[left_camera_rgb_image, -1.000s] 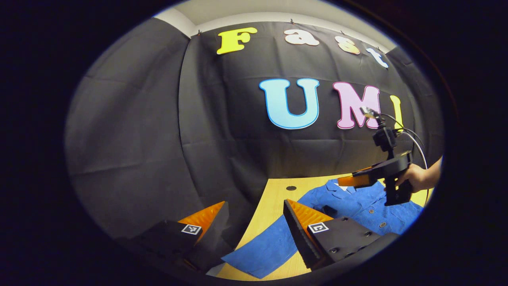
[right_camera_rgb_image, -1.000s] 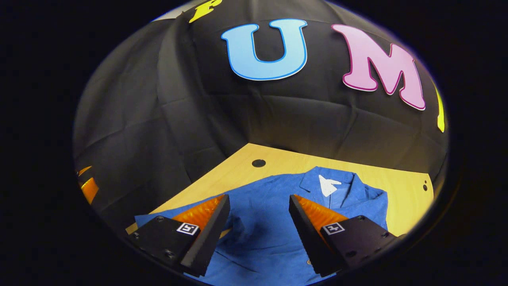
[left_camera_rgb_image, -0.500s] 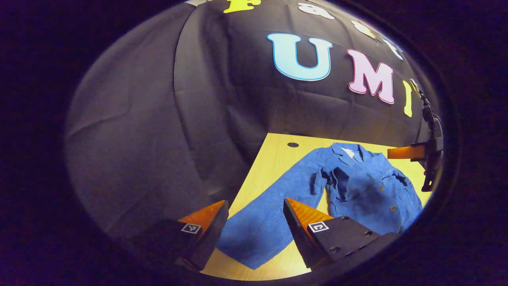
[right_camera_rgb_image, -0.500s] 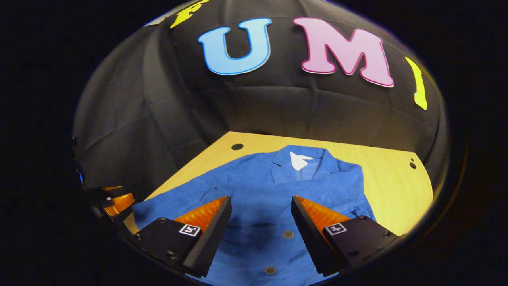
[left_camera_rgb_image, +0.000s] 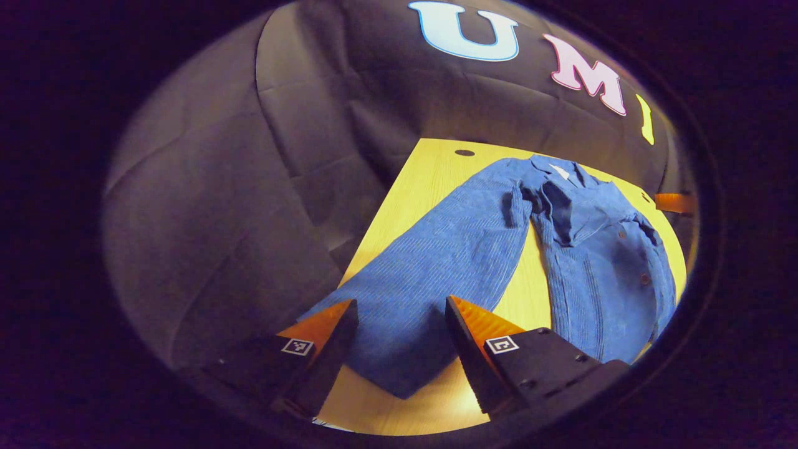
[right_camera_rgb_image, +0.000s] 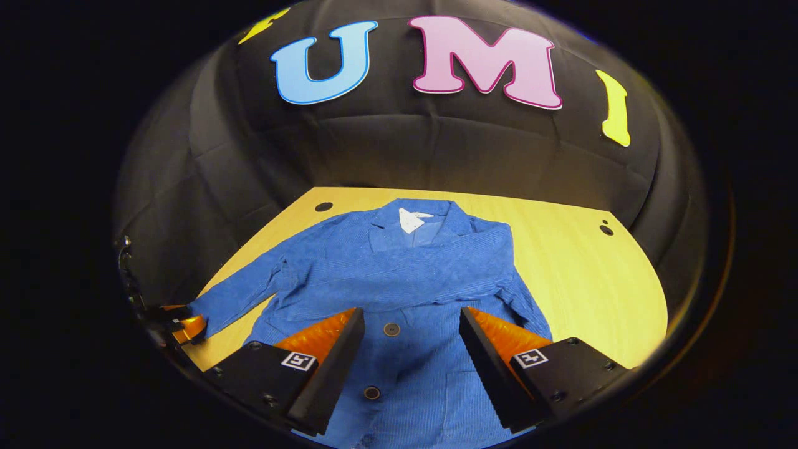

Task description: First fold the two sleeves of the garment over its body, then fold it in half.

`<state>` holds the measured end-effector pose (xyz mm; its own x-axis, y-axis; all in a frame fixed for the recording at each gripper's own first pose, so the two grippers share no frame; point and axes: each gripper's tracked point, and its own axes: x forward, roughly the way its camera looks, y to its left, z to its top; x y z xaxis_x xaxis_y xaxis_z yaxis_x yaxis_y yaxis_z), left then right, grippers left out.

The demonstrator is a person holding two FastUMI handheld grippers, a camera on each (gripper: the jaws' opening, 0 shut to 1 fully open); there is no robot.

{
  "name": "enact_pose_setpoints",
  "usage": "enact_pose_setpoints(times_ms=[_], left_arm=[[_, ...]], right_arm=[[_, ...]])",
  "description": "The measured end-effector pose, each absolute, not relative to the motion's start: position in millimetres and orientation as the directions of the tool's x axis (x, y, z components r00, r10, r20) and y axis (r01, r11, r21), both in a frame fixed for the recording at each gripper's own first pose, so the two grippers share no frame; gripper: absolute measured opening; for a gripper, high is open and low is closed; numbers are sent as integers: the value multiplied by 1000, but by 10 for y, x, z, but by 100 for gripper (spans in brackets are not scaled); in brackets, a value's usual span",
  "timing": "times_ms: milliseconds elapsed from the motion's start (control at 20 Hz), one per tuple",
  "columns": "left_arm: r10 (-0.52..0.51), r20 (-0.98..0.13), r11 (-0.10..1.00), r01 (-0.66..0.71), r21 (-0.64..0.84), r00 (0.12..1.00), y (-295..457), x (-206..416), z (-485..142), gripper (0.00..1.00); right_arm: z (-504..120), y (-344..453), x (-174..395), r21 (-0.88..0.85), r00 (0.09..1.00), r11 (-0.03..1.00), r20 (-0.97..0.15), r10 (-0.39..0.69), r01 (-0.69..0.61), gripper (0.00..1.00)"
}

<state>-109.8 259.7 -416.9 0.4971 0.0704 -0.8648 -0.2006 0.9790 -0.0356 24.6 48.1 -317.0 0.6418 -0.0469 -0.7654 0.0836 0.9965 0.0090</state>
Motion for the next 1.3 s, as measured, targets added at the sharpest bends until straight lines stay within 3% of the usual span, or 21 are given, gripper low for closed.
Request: enact_pose_setpoints(times_ms=[300,500,650,700,850,1000,1300], left_arm=[[72,-854,978,-204,-40,516,2556,-1107,-4176,83],[69,-848,990,-140,-6,526,2392,-1069,-4186,37],[128,-840,991,-110,82,527,2359,-1045,-4132,4],[135,-847,990,-106,94,514,2351,-1041,-4141,0],[114,-864,985,-170,33,490,2286,-917,-3996,0],[104,-836,975,-219,-19,538,2234,-560,-3721,0],[85,-782,981,-191,-44,618,1973,40,-3224,0]], right_arm=[[-3026,432,224,-3,651,998,-758,-45,65,98],[-3061,410,104,5,636,999,-771,-26,47,98],[-3135,344,-12,19,614,999,-789,-4,30,98],[-3140,309,-38,24,608,999,-794,4,25,98],[-3130,134,-59,27,609,999,-793,9,21,98],[-3092,-45,-51,46,619,998,-785,14,36,98],[-3074,-439,-128,56,621,997,-784,8,57,98]])
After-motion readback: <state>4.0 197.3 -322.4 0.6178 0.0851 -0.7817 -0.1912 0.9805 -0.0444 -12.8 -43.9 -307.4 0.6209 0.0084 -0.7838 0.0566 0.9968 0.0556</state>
